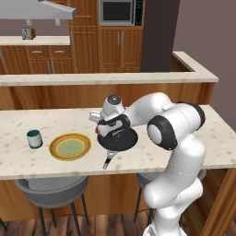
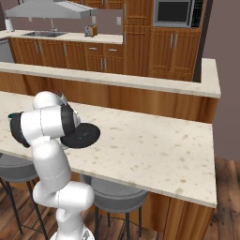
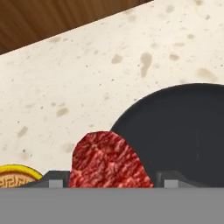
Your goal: Pick up the pan with the steak in it and place it on the dining table. Then place the steak on the plate.
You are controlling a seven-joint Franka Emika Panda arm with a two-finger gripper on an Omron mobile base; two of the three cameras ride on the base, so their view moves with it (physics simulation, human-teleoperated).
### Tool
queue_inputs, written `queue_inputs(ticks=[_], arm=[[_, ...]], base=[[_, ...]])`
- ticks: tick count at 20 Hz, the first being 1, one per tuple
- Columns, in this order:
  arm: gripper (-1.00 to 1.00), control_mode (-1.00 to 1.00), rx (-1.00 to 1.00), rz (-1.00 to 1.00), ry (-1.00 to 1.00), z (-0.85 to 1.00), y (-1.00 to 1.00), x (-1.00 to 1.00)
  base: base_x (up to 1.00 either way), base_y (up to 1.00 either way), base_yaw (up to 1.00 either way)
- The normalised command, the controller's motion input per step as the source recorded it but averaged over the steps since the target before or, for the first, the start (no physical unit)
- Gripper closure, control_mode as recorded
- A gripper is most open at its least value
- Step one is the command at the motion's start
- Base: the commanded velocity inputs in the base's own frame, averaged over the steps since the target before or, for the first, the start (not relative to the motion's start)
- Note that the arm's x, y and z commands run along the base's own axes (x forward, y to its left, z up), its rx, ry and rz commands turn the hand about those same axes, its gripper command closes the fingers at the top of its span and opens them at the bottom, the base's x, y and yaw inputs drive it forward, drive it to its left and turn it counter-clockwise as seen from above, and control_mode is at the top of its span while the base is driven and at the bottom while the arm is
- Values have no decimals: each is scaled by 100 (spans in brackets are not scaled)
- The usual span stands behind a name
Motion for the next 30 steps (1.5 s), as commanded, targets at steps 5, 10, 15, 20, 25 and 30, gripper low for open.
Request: queue_inputs(ticks=[5,10,15,20,25,30], arm=[[100,-100,0,-4,-1,8,96,-2],[100,-100,3,0,1,0,71,-1],[100,-100,2,0,0,-1,37,-2],[100,-100,2,0,1,-4,3,0],[100,-100,8,0,8,-22,15,-8],[100,-100,6,0,5,-16,17,-3]], base=[[0,0,0],[0,0,0],[0,0,0],[0,0,0],[0,0,0],[0,0,0]])
